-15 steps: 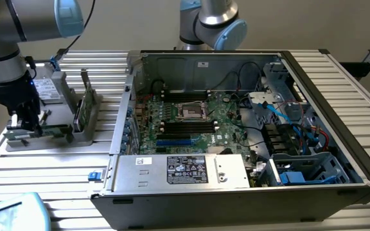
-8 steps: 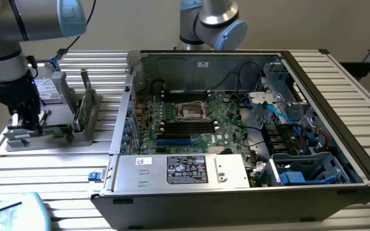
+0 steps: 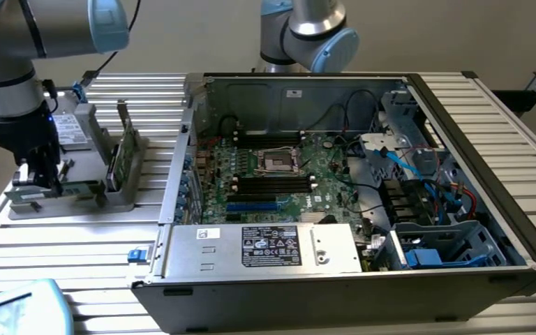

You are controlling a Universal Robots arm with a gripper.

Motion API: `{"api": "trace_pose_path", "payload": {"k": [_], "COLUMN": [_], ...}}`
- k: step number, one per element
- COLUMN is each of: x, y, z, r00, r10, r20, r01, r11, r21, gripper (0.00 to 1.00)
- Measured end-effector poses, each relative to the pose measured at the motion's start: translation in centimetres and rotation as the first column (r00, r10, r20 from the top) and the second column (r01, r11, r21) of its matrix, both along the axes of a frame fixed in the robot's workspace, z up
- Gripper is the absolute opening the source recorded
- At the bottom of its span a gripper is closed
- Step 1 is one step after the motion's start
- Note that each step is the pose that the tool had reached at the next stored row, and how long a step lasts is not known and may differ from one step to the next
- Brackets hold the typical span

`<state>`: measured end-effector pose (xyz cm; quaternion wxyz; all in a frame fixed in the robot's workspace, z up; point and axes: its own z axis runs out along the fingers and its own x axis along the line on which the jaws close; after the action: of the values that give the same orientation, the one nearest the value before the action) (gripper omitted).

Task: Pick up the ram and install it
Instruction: 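Pick up the ram and move it above insertion slot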

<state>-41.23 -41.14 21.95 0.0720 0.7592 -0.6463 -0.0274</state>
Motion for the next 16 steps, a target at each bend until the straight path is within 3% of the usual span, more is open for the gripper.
{"api": "trace_pose_path", "payload": {"k": [7, 16], "x": [0.4, 0.7], "y": [0.06, 0.31], "z": [0.73, 2.70], "r00": [0.9999, 0.9999], "r10": [0.000, 0.000], "r20": [-0.0116, -0.0171], "r01": [0.000, 0.000], "r11": [1.0000, 1.0000], "r21": [-0.0001, 0.0000], "gripper": [0.15, 0.15]}}
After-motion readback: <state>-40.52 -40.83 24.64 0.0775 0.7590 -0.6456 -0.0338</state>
